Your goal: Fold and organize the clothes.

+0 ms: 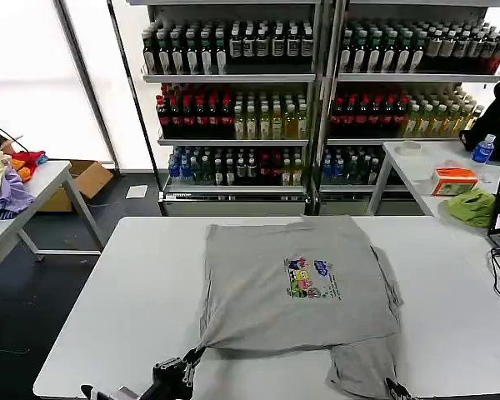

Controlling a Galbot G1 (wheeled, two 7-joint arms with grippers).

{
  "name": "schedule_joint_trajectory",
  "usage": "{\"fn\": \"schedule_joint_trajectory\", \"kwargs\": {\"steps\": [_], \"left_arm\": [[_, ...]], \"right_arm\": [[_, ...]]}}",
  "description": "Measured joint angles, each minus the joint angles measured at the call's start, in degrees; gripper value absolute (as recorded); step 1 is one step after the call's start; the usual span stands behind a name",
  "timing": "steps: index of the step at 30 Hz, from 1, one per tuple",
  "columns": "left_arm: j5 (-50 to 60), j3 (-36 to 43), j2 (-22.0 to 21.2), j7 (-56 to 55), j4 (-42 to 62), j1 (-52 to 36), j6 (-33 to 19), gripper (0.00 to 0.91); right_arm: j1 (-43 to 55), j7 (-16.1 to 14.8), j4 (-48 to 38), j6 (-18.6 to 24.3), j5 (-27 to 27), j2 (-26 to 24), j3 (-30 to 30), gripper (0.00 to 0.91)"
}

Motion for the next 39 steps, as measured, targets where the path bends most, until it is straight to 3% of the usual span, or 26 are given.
{"fn": "schedule_joint_trajectory", "kwargs": {"steps": [15, 39], "left_arm": [[-4.1, -3.1, 3.1, 0.3, -2.0, -1.9, 2.1, 0.01], [-16.3, 1.3, 7.5, -2.7, 5.4, -16.2, 1.6, 0.01]], "right_arm": [[6.5, 0.9, 1.2, 5.8, 3.9, 0.4, 0.4, 0.0], [25.0, 5.0, -5.4, 1.5, 3.9, -4.6, -1.2, 0.0]]}}
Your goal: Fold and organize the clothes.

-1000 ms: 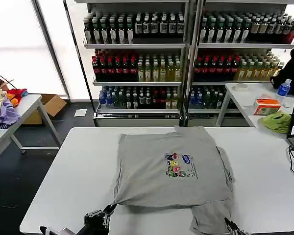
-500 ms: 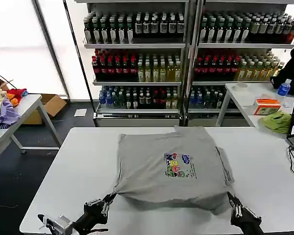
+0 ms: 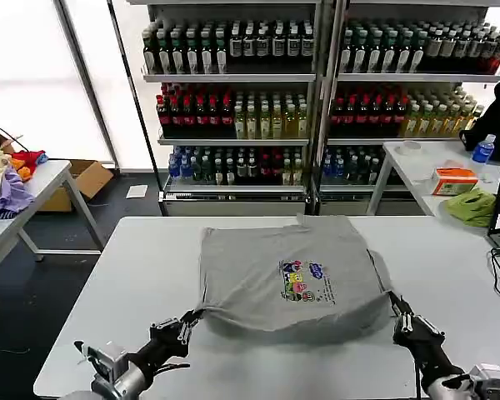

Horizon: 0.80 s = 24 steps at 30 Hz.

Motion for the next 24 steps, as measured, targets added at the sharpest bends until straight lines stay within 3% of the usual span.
{"fn": "schedule_joint_trajectory", "kwargs": {"steps": [8, 24], "left_arm": [[-4.3, 3.4, 2.1, -1.2, 5.5, -8.1, 0.0, 0.01], [-6.3, 10.3, 1.8, -1.8, 17.4, -21.9, 1.0, 0.01]], "right_arm": [[5.9, 0.5, -5.1, -1.6, -1.9, -2.3, -2.2, 0.0], [19.8, 0.3, -19.1, -3.4, -6.5, -5.3, -9.1, 0.0]]}}
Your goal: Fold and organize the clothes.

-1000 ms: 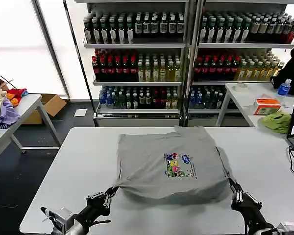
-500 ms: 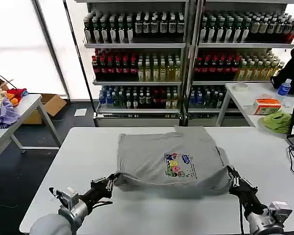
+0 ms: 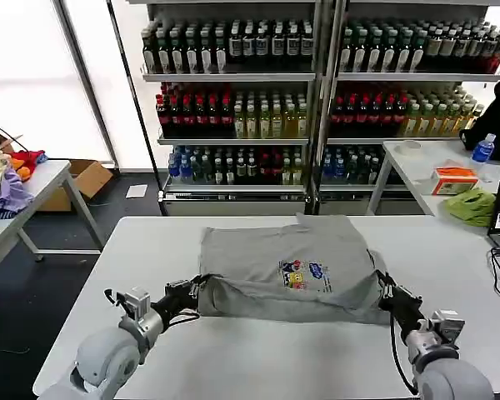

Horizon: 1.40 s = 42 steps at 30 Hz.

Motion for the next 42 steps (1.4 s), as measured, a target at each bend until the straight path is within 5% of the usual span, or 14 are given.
{"fn": "schedule_joint_trajectory", "kwargs": {"steps": [4, 5, 6, 7, 24, 42], "left_arm": [[0.4, 0.3, -0.1, 0.1, 2.2, -1.3, 0.1, 0.02], [0.5, 0.3, -0.1, 0.0, 2.6, -1.4, 0.1, 0.06], [0.6, 0.3, -0.1, 0.1, 3.0, -1.5, 0.1, 0.06], [0.7, 0.3, -0.2, 0.1, 3.3, -1.6, 0.1, 0.907], [2.6, -2.0, -0.9, 0.0, 4.7, -2.4, 1.0, 0.907], [5.9, -4.6, -2.0, -1.3, -2.5, 7.4, 1.2, 0.907]], "right_arm": [[3.4, -0.1, -3.6, -0.3, -1.2, 0.2, -2.4, 0.0], [4.3, -0.1, -4.5, -0.4, -1.6, 0.2, -3.0, 0.907], [5.1, 0.0, -5.3, -0.5, -1.9, 0.2, -3.6, 0.907], [5.8, -0.1, -6.1, -0.7, -2.2, 0.2, -4.2, 0.907], [9.7, 1.4, -10.6, -2.1, -3.6, 0.1, -6.0, 0.907], [-3.0, 5.8, -1.0, -3.2, -4.2, 0.0, 0.2, 0.907]]}}
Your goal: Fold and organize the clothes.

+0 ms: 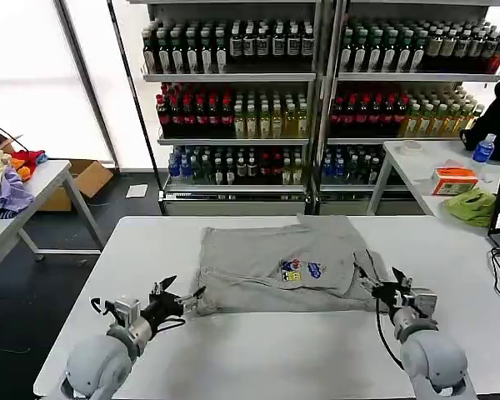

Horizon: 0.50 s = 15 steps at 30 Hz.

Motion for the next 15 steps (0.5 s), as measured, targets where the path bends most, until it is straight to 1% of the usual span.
{"fn": "schedule_joint_trajectory", "kwargs": {"steps": [1, 2, 3, 4, 5, 6, 9, 10, 11, 12, 13, 14, 15], "left_arm": [[0.3, 0.1, -0.3, -0.1, -0.3, 0.5, 0.0, 0.907], [0.6, 0.2, -0.6, -0.1, -0.4, 0.8, 0.0, 0.907], [1.0, 0.2, -1.0, -0.1, -0.5, 1.2, -0.1, 0.907], [1.3, 0.2, -1.2, -0.1, -0.6, 1.5, -0.1, 0.907], [1.5, 0.2, -1.5, -0.1, -0.7, 1.8, -0.2, 0.907], [1.7, 0.1, -1.7, -0.1, -0.7, 2.1, -0.3, 0.907], [2.1, 0.1, -2.1, 0.0, -0.7, 2.7, -0.5, 0.907], [2.2, 0.1, -2.3, 0.0, -0.7, 2.8, -0.5, 0.897], [2.3, 0.1, -2.5, 0.0, -0.6, 2.9, -0.6, 0.846], [2.4, 0.1, -2.7, 0.1, -0.4, 3.0, -0.6, 0.846], [2.5, 0.2, -2.9, 0.2, -0.2, 3.0, -0.6, 0.766], [2.6, 0.3, -3.1, 0.2, 0.0, 3.0, -0.6, 0.655], [2.7, 0.4, -3.3, 0.2, 0.3, 3.1, -0.6, 0.655]], "right_arm": [[-0.6, 0.2, 0.2, 0.0, 0.0, 0.1, 0.2, 0.897], [-1.1, 0.3, 0.4, 0.0, 0.0, 0.1, 0.3, 0.736], [-1.5, 0.4, 0.4, 0.0, 0.0, 0.2, 0.3, 0.554], [-1.8, 0.5, 0.4, 0.0, 0.1, 0.3, 0.3, 0.191], [-2.1, 0.7, 0.4, 0.0, 0.1, 0.5, 0.3, 0.191], [-2.2, 0.9, 0.4, 0.0, 0.1, 0.6, 0.3, 0.01], [-2.6, 1.2, 0.4, -0.1, 0.0, 1.1, 0.1, 0.0], [-2.7, 1.2, 0.4, -0.1, -0.1, 1.3, -0.1, 0.0], [-2.8, 1.2, 0.3, -0.1, -0.1, 1.3, -0.2, 0.0], [-2.8, 1.2, 0.2, -0.1, -0.2, 1.4, -0.3, 0.0], [-2.9, 1.2, 0.1, -0.1, -0.3, 1.5, -0.4, 0.0], [-3.0, 1.2, 0.0, -0.1, -0.3, 1.5, -0.4, 0.0], [-3.1, 1.2, -0.1, -0.1, -0.3, 1.6, -0.5, 0.0]]}}
